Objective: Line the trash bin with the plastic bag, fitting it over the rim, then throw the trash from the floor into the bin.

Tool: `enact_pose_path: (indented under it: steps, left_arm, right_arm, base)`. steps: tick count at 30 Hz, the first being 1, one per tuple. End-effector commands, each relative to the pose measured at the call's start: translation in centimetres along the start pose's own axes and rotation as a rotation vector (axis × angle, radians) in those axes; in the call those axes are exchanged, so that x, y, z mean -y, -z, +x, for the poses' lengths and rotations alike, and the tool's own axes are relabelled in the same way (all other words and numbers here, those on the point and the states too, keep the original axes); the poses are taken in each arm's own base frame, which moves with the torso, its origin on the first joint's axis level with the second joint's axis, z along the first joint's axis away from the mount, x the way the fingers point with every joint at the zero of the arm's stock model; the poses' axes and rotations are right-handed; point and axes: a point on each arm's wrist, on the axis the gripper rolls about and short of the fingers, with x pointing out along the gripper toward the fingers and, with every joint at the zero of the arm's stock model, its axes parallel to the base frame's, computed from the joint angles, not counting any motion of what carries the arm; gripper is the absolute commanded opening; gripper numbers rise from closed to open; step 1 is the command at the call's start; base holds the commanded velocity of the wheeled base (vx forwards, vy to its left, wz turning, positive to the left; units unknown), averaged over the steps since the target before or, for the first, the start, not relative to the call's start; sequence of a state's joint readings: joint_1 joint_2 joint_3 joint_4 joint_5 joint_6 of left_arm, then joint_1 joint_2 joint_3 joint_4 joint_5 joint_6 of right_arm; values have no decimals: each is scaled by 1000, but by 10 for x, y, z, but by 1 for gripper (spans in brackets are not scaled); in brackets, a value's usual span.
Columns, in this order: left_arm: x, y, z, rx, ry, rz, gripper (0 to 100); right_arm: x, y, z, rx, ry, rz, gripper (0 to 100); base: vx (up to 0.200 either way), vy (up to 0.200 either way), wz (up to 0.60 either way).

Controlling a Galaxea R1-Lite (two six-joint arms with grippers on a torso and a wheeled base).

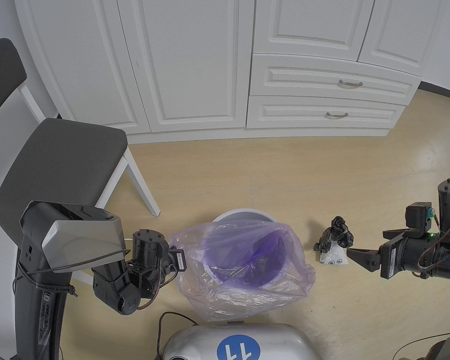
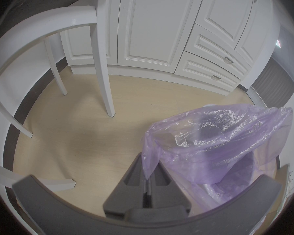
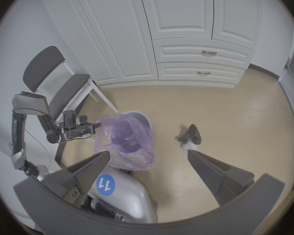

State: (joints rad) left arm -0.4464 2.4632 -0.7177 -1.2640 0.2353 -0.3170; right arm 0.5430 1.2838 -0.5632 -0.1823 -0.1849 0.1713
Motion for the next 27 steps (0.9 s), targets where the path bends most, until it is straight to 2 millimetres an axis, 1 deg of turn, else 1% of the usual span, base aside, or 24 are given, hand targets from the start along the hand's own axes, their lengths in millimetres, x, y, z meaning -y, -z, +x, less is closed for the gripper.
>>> enact_pose_path:
  steps: [1,3,4,5,6,8,10,12,15,16,17,18,21,22,24,27]
  left_arm:
    - [0,-5,-4,9,1,0,0]
    - [0,-8,-6,15,2,-2,0]
    - [0,-11,-8,22,2,-5,0]
    - [-2,-14,-11,26,-3,-8,0]
    - [-3,-15,-12,28,-3,-8,0]
    - [-4,-15,-15,25,-4,-6,0]
    - [-4,-15,-16,23,-3,-4,0]
    - [-3,-14,-16,20,-2,-2,0]
    - [-3,-12,-17,15,0,2,0]
    - [-3,-11,-16,9,-3,5,0]
    - [-3,-11,-16,9,-3,5,0]
    - [-5,-12,-16,13,-7,15,0]
    - [-8,-14,-17,14,-13,21,0]
    - [-7,-14,-17,15,-12,21,100]
    - [-8,-14,-18,14,-13,21,100]
    - [-10,-13,-27,-5,-18,60,100]
  right_arm:
    - [-3,-5,9,4,52,-40,100]
    - [-4,-6,13,10,61,-52,100]
    - [-5,-8,18,14,65,-82,100]
    - [-6,-6,24,9,69,-147,100]
    - [-6,-7,25,10,69,-161,100]
    - [-7,-10,29,44,74,-276,100]
    - [-9,-16,33,82,75,-326,100]
    - [-11,-20,38,123,76,-346,100]
    - [-12,-20,43,150,75,-349,100]
    - [-13,-15,49,154,76,-350,100]
    - [-13,-15,49,154,76,-350,100]
    - [-13,-9,55,141,79,-356,100]
    - [-10,-8,57,157,92,-348,100]
    - [-10,-8,57,158,93,-347,100]
    - [-8,-7,56,159,100,-343,100]
    - [1,-6,50,165,125,-327,100]
  base:
    - [0,0,0]
    - [0,0,0]
    - [0,0,0]
    - [0,0,0]
    - [0,0,0]
    - [0,0,0]
    - [0,0,0]
    - [0,0,0]
    - [0,0,0]
    - [0,0,0]
    - [0,0,0]
    - [0,0,0]
    - [0,0,0]
    - [0,0,0]
    - [0,0,0]
    - [0,0,0]
